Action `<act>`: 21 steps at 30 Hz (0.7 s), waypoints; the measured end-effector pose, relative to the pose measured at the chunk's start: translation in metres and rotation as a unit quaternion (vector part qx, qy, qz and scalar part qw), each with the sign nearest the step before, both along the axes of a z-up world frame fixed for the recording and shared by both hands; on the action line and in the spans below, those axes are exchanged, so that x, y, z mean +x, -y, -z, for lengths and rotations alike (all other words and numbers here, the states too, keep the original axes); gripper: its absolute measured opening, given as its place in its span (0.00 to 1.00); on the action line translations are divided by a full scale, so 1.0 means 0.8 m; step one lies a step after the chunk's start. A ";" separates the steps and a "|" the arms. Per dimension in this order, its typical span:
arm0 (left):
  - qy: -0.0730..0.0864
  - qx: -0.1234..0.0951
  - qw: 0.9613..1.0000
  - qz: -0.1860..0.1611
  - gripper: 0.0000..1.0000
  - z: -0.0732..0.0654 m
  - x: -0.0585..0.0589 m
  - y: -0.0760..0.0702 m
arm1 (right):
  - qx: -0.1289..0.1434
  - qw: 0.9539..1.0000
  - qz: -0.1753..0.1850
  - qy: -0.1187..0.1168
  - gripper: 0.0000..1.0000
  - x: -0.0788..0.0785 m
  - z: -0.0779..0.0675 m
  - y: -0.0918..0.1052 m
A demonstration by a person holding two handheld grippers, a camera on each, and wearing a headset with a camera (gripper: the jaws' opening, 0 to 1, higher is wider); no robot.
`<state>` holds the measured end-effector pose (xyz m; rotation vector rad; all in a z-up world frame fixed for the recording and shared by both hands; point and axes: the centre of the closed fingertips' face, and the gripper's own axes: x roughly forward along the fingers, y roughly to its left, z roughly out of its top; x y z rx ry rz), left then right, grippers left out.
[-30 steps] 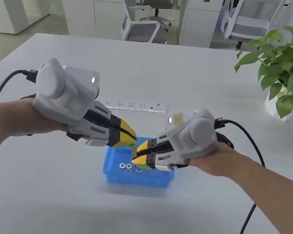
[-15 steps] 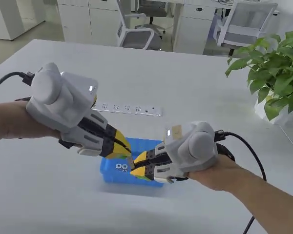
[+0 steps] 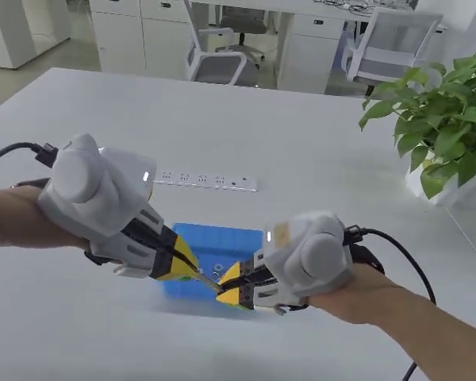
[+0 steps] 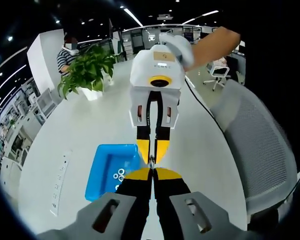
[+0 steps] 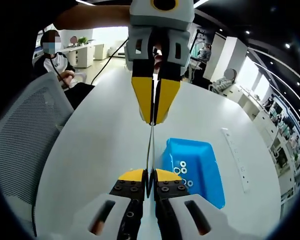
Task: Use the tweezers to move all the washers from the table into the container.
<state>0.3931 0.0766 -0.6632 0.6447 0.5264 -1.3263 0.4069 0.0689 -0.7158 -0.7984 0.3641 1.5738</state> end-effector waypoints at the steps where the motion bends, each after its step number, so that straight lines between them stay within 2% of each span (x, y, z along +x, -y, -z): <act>1: 0.000 0.006 1.000 0.000 0.05 0.004 -0.001 -0.001 | -0.003 1.000 -0.001 0.000 0.07 -0.001 0.002 0.001; 10: -0.006 0.038 0.999 -0.002 0.05 0.044 -0.009 -0.012 | -0.028 1.000 -0.009 -0.004 0.07 -0.010 0.025 0.004; 12: -0.002 0.049 0.999 -0.002 0.05 0.054 -0.009 -0.014 | -0.032 0.999 -0.007 -0.008 0.07 -0.011 0.031 0.004; 21: -0.023 0.064 0.998 -0.007 0.05 0.103 -0.010 -0.016 | -0.073 0.997 -0.022 -0.021 0.08 -0.021 0.067 0.010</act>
